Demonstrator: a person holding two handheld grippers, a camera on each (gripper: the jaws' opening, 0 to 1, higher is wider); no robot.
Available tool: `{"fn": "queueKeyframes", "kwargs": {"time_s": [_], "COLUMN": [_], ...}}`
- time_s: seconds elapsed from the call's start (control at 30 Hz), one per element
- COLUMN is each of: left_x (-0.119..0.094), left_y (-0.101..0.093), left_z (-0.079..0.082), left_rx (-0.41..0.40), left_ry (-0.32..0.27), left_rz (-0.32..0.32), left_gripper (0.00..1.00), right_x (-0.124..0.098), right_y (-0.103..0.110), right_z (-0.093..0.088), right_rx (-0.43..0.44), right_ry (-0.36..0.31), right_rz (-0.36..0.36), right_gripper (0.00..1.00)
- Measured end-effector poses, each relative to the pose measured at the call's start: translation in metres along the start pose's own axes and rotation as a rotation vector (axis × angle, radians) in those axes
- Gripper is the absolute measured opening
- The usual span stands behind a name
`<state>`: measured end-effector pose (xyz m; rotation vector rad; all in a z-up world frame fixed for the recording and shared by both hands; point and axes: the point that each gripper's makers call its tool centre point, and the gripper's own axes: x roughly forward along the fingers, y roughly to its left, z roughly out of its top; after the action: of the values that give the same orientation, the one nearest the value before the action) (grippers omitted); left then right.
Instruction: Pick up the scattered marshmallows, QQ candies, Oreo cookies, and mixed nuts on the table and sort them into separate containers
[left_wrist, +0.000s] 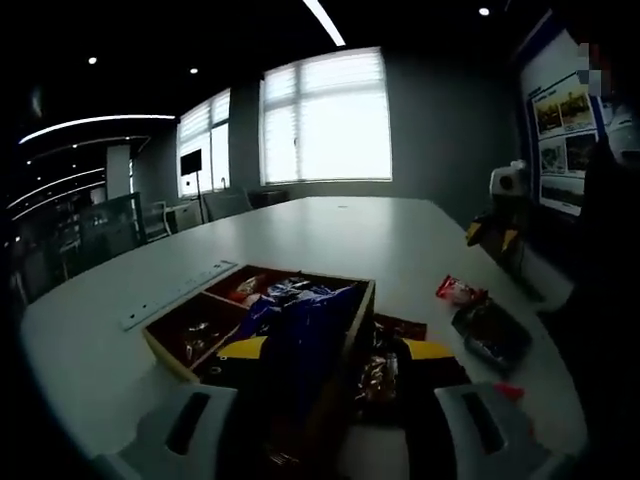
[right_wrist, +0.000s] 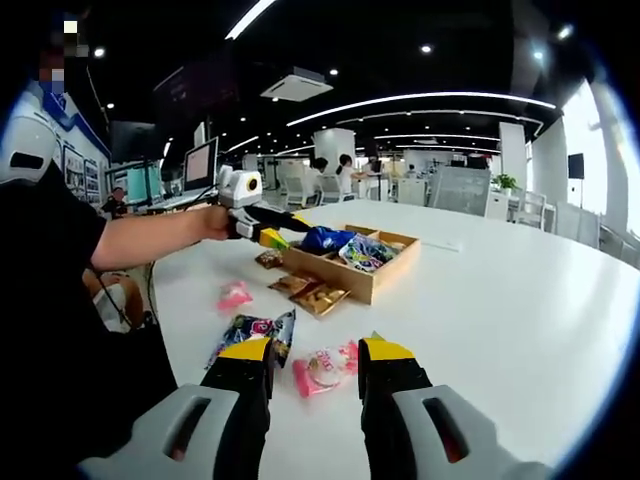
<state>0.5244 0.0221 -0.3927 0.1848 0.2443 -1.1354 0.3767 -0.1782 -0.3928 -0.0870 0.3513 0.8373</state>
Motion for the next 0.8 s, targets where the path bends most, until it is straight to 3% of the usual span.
{"fn": "queueKeyframes", "kwargs": {"time_s": [0.13, 0.37, 0.8], "left_x": [-0.010, -0.024, -0.034], "left_y": [0.007, 0.008, 0.004], "left_z": [0.000, 0.002, -0.021], "left_rx": [0.002, -0.020, -0.052], "left_ry": [0.014, 0.000, 0.042], "left_rz": [0.058, 0.097, 0.123], "left_gripper": [0.55, 0.56, 0.56], "right_x": [-0.001, 0.004, 0.009], "right_y": [0.003, 0.006, 0.010], "right_z": [0.001, 0.003, 0.005], "right_rx": [-0.005, -0.010, -0.016], "right_ry": [0.006, 0.015, 0.021], "right_rz": [0.000, 0.007, 0.020], "right_gripper": [0.30, 0.30, 0.31]}}
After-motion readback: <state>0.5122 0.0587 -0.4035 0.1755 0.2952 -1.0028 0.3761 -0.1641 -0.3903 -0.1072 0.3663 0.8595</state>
